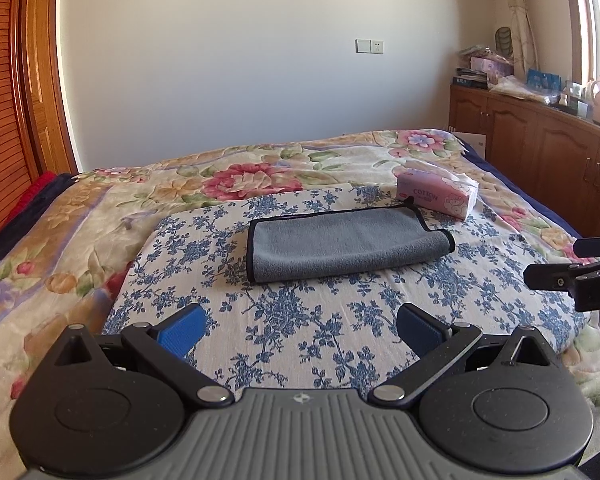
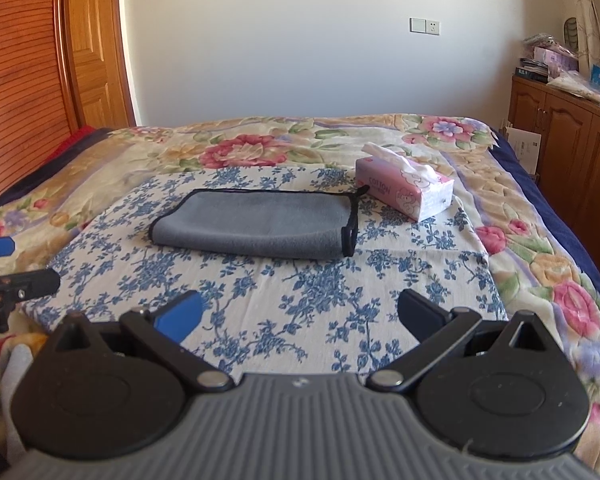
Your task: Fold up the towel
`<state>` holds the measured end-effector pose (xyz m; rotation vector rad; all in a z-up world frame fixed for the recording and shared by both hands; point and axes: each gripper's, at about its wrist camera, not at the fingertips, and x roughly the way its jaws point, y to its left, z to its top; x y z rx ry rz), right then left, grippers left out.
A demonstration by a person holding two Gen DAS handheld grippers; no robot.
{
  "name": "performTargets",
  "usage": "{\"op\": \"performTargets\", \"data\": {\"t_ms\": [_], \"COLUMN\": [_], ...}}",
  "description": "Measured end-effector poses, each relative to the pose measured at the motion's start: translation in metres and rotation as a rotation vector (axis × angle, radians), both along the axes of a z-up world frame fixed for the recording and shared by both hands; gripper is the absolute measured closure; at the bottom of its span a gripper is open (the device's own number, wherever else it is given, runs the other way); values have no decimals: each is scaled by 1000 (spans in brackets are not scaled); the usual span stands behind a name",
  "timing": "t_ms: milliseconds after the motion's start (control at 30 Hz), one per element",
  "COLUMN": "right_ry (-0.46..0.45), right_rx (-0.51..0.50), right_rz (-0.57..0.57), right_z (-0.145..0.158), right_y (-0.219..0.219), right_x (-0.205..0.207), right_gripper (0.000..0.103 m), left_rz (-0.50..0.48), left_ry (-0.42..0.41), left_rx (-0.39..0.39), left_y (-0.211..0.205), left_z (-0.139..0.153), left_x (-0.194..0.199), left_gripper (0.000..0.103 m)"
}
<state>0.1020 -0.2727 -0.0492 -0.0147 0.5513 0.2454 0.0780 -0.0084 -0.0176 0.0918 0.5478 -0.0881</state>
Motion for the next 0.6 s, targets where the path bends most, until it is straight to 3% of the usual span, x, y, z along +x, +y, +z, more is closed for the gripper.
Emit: {"op": "performTargets", "data": {"t_ms": [600], "right_ry": [-14], "right_rx": [-8], "right_rz": [-9], "right_z": [0], "right_y": [6], "right_x": [-26], "right_gripper": [0], "left_rz": [18], "left_ry": [-12], "left_rx": [5], "left_y": [5], "left_z": [-20], "left_x": [-32], "left_gripper": [0]}}
